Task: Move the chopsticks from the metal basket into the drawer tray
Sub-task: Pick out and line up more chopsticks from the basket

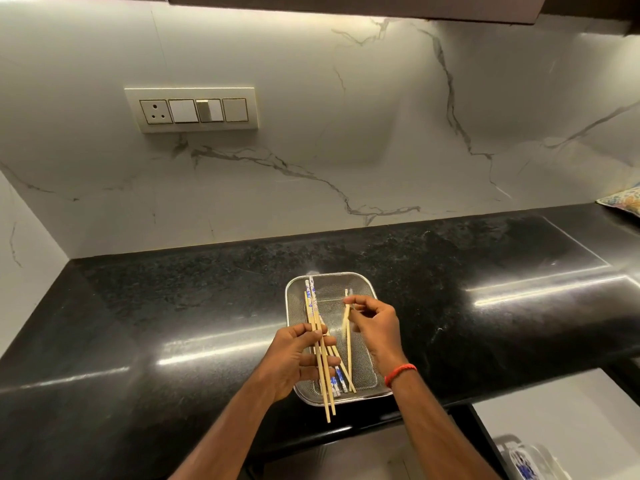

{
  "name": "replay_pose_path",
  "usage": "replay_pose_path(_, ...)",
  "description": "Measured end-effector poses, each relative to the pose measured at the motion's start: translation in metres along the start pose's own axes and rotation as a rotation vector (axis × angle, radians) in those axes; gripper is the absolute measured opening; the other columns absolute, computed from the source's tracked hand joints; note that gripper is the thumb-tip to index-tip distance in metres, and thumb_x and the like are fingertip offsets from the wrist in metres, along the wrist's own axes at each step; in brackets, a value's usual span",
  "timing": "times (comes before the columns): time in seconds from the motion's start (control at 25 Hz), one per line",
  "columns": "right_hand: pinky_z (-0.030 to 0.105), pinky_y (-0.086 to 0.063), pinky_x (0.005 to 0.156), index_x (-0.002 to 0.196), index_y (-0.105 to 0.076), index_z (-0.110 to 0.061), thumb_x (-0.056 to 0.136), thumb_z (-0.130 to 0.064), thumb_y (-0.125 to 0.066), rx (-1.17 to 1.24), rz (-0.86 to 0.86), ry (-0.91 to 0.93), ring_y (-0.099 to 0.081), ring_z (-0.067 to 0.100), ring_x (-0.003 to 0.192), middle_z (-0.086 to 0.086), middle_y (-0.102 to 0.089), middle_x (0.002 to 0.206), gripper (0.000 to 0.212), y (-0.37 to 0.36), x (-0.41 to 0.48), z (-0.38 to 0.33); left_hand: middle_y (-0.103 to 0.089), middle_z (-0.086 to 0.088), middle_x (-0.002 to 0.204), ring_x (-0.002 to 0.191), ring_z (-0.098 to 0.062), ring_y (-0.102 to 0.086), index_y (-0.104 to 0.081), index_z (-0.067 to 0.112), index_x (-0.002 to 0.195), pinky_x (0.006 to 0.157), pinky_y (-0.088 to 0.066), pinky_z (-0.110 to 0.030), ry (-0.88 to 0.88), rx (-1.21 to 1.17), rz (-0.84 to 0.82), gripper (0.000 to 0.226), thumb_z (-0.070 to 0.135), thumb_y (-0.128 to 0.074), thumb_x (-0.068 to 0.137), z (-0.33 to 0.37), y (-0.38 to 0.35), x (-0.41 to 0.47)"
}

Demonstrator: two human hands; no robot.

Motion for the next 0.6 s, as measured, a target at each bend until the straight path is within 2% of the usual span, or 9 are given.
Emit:
replay_pose_path(0.12,0.026,-0.061,0.069,0.093,-0.079,-0.021,0.088,0.001,-0.066,0.119,-0.151,-0.039,-0.075,0.016,0.084,0.002,-0.078,0.092,0.026,-0.004,-0.012,-0.012,-0.075,-0.023,0.11,0.079,-0.038,-0.076,-0.063,0.001,0.12,0.064,-0.063,-0.046,-0.012,0.007,-0.041,0.023,0.012,-0.058,0.1,0.0,-0.007,0.003)
replay_pose_path(0.2,0.028,-0.061,0.073,0.095,-0.078,-0.021,0.088,-0.007,-0.07,0.144,-0.203,-0.042,-0.076,0.018,0.086,0.004,-0.079,0.092,0.018,-0.006,-0.02,-0.014,-0.076,-0.023,0.11,0.082,-0.04,-0.076,-0.065,0.003,0.12,0.067,-0.063,-0.047,-0.024,0.038,-0.052,0.023,0.013,-0.058,0.1,0.0,-0.012,0.005)
replay_pose_path(0.32,0.027,-0.061,0.074,0.091,-0.079,-0.019,0.089,-0.022,-0.073,0.099,-0.184,-0.011,-0.076,0.016,0.083,0.003,-0.079,0.087,0.007,-0.001,-0.027,-0.012,-0.076,-0.022,0.108,0.083,-0.041,-0.076,-0.067,0.003,0.117,0.067,-0.063,-0.047,-0.017,0.074,-0.055,0.021,0.013,-0.057,0.101,-0.003,-0.02,0.007)
replay_pose_path(0.4,0.029,-0.06,0.072,0.093,-0.076,-0.016,0.089,-0.016,-0.073,0.058,-0.137,-0.01,-0.076,0.017,0.079,0.004,-0.079,0.085,0.005,0.004,-0.03,-0.008,-0.077,-0.022,0.105,0.084,-0.041,-0.076,-0.067,0.002,0.115,0.067,-0.063,-0.047,-0.014,0.098,-0.061,0.02,0.011,-0.055,0.102,-0.006,-0.027,0.007)
replay_pose_path(0.52,0.033,-0.062,0.073,0.103,-0.064,-0.02,0.088,-0.009,-0.072,0.054,-0.078,-0.035,-0.077,0.019,0.076,0.007,-0.079,0.084,0.02,0.013,-0.036,-0.006,-0.077,-0.022,0.103,0.086,-0.042,-0.076,-0.066,0.002,0.114,0.066,-0.063,-0.047,-0.032,0.136,-0.086,0.019,0.011,-0.055,0.102,-0.011,-0.038,0.007)
replay_pose_path(0.6,0.028,-0.061,0.071,0.108,-0.058,-0.023,0.087,-0.01,-0.074,0.063,-0.064,-0.025,-0.077,0.016,0.075,0.006,-0.079,0.084,0.03,0.02,-0.041,-0.007,-0.077,-0.022,0.103,0.086,-0.041,-0.076,-0.066,0.003,0.114,0.065,-0.062,-0.045,-0.034,0.154,-0.1,0.018,0.012,-0.055,0.102,-0.014,-0.044,0.006)
Point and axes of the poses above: each hand's wrist, its own x-axis towards the middle knuckle, its own y-axis out of the back of the hand, z = x × y, the point moved 3 cm from there along x, towards the middle knuckle
